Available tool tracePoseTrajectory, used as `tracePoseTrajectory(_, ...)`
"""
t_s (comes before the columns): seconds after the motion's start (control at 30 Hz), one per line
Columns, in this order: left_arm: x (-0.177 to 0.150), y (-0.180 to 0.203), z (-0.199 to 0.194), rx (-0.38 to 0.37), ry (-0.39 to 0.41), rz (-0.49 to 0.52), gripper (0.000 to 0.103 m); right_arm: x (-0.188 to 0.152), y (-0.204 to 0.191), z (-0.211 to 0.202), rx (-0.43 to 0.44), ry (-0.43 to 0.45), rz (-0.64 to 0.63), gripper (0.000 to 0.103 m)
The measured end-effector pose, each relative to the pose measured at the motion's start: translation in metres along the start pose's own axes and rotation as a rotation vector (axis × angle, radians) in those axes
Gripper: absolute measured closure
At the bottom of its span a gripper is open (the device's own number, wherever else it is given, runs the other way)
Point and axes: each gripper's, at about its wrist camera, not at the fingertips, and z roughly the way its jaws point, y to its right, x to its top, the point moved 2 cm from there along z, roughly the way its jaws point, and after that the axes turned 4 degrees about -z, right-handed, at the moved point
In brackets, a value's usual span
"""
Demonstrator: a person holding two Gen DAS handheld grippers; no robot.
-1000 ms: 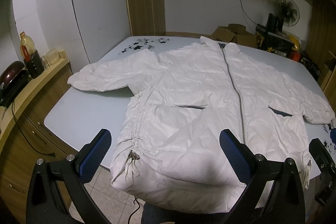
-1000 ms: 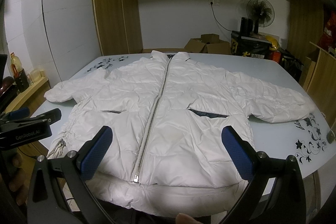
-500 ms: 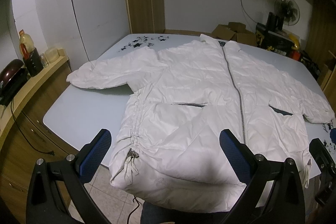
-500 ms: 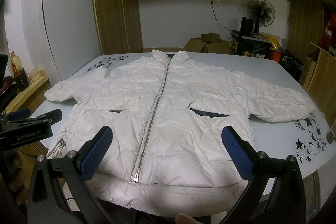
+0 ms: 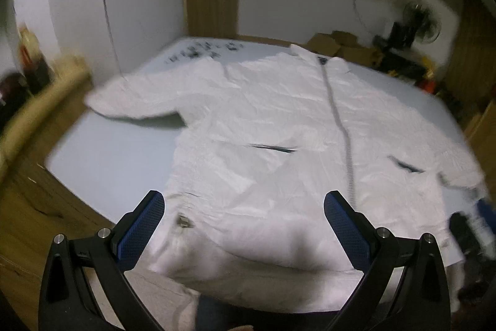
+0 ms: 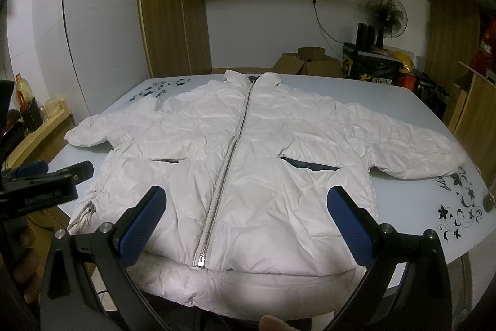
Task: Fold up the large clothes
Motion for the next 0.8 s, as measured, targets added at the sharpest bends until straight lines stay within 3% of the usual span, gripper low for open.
tracePoseTrajectory(0.17, 0.016, -0.046, 0.027, -0.273, -0.070, -0.205, 0.000, -0.005, -0.002, 0.012, -0.002, -0.031, -0.005, 0.000)
tracePoseTrajectory(0.27, 0.039, -0.096, 0.056, -0.348, -0.140, -0.342, 0.000, -0.005, 0.002, 0.019, -0.007, -0.049, 0.000, 0.000)
tracePoseTrajectory(0.37, 0.063, -0.161, 0.077, -0.438, -0.087, -0.551, 0.000, -0.003, 0.007, 0.029, -0.020, -0.069, 0.010, 0.000)
tracePoseTrajectory(0.5, 0.085, -0.243, 0.124, -0.431, -0.109, -0.768, 0.000, -0.005, 0.017, 0.048, -0.036, -0.116, 0.034, 0.000)
tracePoseTrajectory(0.57, 0.089, -0.264, 0.141, -0.418, -0.113, -0.822, 0.000, -0.006, 0.021, 0.058, -0.038, -0.139, 0.045, 0.000)
tracePoseTrajectory(0.67, 0.110, -0.290, 0.171, -0.388, -0.130, -0.857, 0.000, -0.009, 0.023, 0.071, -0.031, -0.174, 0.057, 0.000)
tracePoseTrajectory(0.8, 0.124, -0.308, 0.214, -0.409, -0.155, -0.897, 0.000, -0.010, 0.025, 0.081, -0.028, -0.195, 0.062, 0.000)
